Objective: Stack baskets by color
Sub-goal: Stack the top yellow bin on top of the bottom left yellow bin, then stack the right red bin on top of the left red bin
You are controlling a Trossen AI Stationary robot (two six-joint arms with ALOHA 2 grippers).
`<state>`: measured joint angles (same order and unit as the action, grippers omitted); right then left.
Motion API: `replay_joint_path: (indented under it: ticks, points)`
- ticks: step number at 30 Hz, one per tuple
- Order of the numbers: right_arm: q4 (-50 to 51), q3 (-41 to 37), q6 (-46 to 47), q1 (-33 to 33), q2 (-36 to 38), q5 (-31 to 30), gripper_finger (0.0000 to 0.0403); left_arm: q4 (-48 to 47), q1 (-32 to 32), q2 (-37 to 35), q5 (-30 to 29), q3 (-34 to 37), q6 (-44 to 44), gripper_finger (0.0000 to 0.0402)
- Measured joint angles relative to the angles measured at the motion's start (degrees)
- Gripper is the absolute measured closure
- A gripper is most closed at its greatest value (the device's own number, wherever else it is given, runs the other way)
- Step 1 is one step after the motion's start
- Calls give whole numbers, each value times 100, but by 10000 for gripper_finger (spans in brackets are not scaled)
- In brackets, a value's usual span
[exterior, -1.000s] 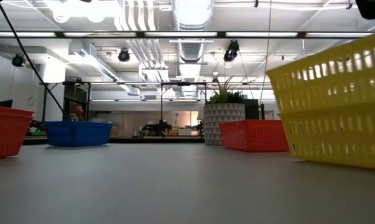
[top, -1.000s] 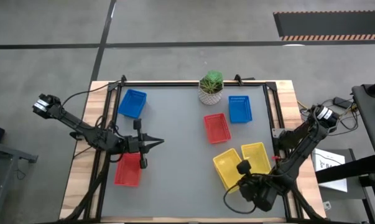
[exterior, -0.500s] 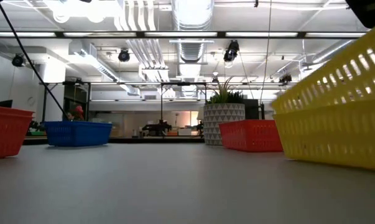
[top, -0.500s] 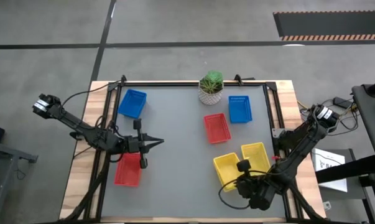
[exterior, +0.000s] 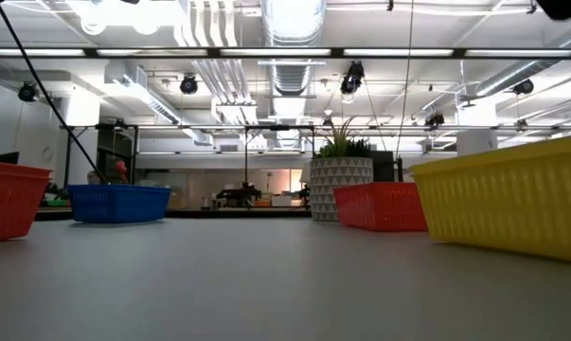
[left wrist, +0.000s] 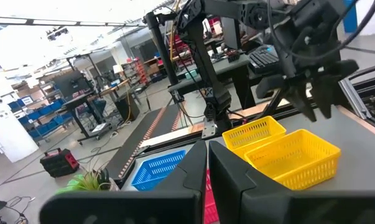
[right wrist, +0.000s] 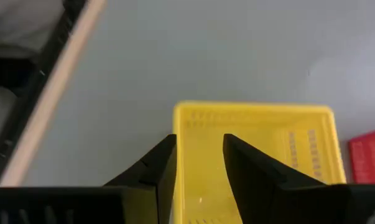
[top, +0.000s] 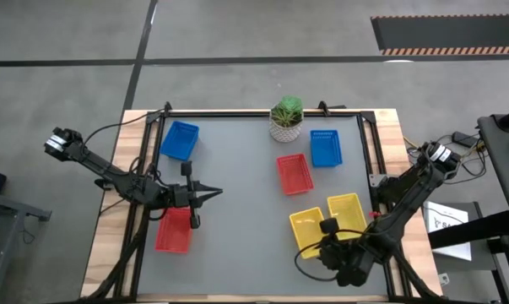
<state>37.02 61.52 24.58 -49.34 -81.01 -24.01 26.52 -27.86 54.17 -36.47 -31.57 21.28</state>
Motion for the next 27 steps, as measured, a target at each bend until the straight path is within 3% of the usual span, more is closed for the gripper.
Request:
replay_joint_path:
  ticks: [5, 13, 20, 27]
  points:
    - [-10, 227, -253, 4, 0, -36, 303, 0, 0, 0, 0, 0, -2, 400]
    - [-133, -136, -292, 197, -2, -708, 388, 0, 0, 0, 0, 2, -6, 400]
    - [-1284, -508, -1265, 631, -2, -608, 394, 0, 1, 2, 0, 2, -7, 400]
    - [-1533, -505, -2240, 1054, 35, -448, 394, 0, 2, 2, 0, 7, -7, 400]
